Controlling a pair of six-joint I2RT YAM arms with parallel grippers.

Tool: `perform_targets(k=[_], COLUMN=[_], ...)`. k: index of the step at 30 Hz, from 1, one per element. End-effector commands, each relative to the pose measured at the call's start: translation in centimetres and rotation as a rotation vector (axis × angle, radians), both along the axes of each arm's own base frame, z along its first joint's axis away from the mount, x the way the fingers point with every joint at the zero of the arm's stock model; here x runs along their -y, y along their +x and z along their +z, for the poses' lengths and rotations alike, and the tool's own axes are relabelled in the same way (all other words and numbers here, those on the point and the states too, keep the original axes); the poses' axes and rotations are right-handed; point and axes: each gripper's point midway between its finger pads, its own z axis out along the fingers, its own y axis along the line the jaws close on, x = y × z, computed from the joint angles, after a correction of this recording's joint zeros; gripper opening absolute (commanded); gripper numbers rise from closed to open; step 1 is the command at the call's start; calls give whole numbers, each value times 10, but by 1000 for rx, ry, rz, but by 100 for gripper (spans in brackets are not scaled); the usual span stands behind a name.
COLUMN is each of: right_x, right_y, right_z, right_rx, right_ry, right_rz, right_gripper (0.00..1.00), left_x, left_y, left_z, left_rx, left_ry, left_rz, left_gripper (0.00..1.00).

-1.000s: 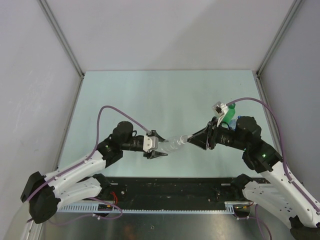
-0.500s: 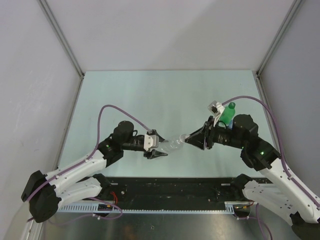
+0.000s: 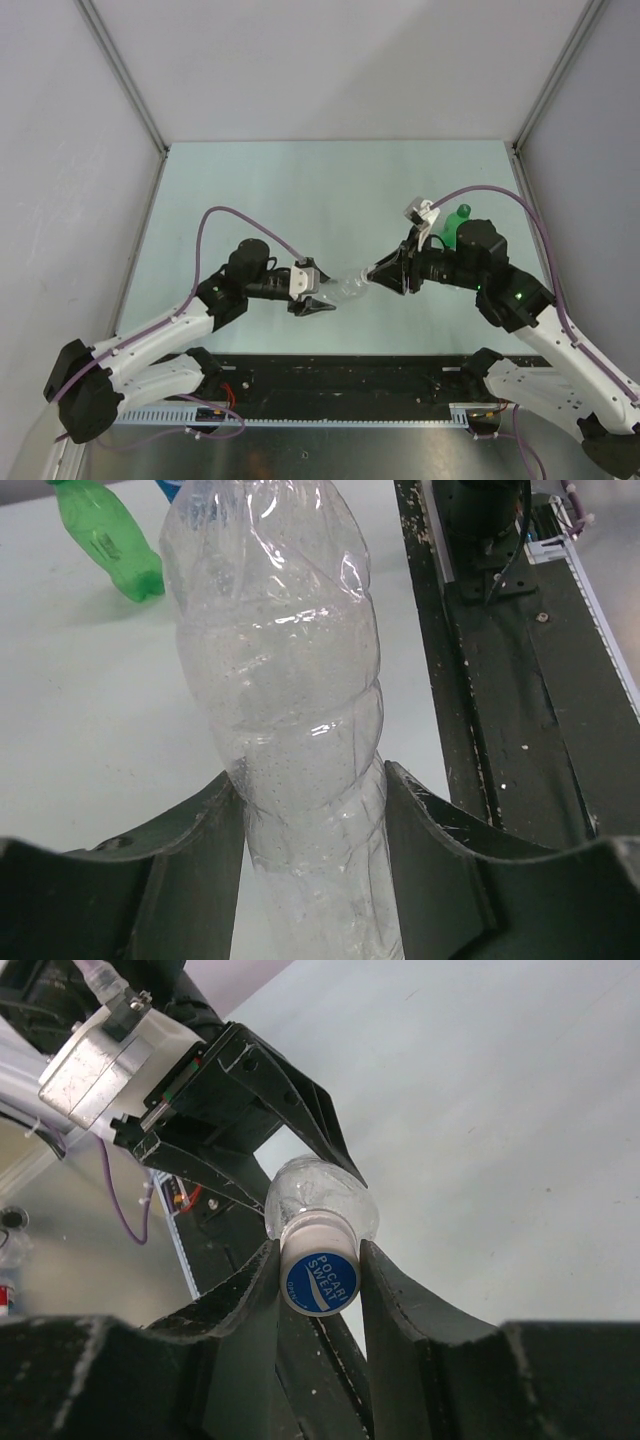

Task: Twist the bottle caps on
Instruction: Screw the bottle cap onto the plastic bottle.

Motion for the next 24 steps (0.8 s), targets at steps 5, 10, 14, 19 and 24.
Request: perform_targets(k=[5, 10, 14, 19, 24], right_x=[-9, -11, -11, -10, -6], right_y=[-21, -31, -34, -39, -46], right_z=[0, -12, -18, -23, -33], right_rx=[39, 32, 43, 87, 116], right_ry=[-48, -98, -132, -168, -221], right_rz=[166, 230, 253, 287, 329], right_gripper=[37, 36, 36, 36, 36], left_x=[8, 7, 7, 12, 23], left_y=[-1, -12, -16, -12, -16], left_z=[30, 35, 38, 38, 45], left_rx=[73, 96, 112, 53, -55], left_ry=[-57, -74, -84, -72, -70], left_rz=[-60, -125, -147, -137, -182], left_gripper=[0, 0, 0, 0, 0])
